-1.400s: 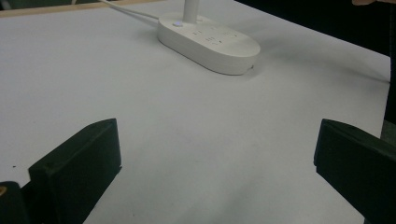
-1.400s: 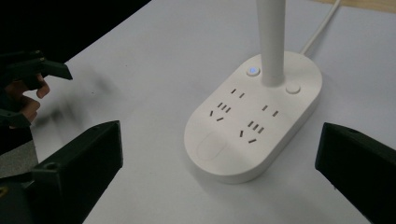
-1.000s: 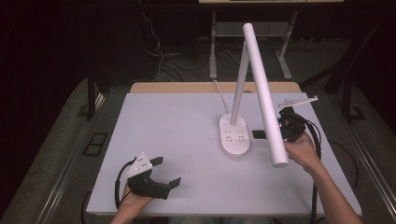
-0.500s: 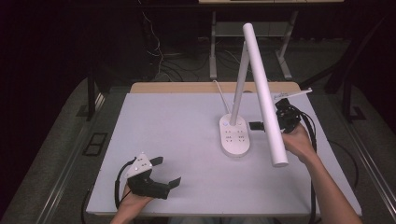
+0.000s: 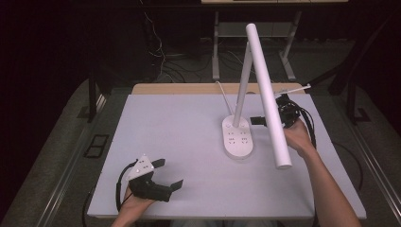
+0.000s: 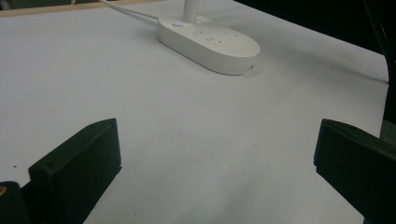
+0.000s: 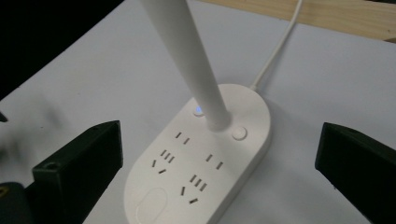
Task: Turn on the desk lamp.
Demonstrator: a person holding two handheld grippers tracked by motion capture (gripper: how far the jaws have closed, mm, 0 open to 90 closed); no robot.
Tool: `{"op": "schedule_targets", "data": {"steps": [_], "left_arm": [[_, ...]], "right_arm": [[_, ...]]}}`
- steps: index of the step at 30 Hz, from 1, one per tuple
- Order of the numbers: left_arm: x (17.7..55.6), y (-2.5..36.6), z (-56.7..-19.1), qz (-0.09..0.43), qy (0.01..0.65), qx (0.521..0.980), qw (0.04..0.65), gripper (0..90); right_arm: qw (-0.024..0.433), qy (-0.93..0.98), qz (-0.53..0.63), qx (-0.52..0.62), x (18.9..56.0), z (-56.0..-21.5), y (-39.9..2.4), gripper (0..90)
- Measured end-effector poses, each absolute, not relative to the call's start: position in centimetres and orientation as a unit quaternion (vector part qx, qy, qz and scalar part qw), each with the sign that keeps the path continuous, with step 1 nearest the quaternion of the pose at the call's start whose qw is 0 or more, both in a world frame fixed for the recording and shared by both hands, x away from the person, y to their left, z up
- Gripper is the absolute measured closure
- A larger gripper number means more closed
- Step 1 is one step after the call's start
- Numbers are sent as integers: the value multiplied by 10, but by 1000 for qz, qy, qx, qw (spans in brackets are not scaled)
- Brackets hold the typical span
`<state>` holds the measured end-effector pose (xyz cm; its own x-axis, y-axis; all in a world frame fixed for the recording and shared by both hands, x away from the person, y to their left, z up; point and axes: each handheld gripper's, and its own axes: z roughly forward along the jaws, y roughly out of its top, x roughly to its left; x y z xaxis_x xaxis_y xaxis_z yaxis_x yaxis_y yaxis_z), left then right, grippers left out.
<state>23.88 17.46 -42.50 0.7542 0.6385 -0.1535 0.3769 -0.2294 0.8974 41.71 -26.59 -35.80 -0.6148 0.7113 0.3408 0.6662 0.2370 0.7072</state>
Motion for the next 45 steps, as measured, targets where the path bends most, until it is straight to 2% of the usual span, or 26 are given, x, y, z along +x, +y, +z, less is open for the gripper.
{"op": "schedule_targets", "data": {"steps": [1,2,4,8,10,14,30,37,39,45], "left_arm": [[239,175,-425,124,328,774,527,0],[239,175,-425,124,328,774,527,0],[239,175,-425,124,327,774,528,0],[239,175,-425,123,327,774,528,0],[239,175,-425,123,327,775,527,0],[239,175,-425,123,326,774,528,0],[239,176,-425,123,326,775,527,0],[239,176,-425,124,327,775,526,0],[239,176,-425,124,327,775,527,0],[239,176,-425,123,324,776,526,0]], "right_arm": [[26,786,435,438,417,-358,-266,4],[27,789,432,437,420,-361,-266,71],[30,788,428,441,422,-362,-266,72],[38,790,421,444,427,-368,-262,235],[38,790,420,445,428,-369,-262,251],[36,789,416,451,434,-377,-258,366],[35,776,429,462,447,-396,-249,586],[29,774,430,464,451,-403,-247,656],[30,773,430,466,452,-406,-245,734],[19,774,435,460,456,-412,-243,864]]}}
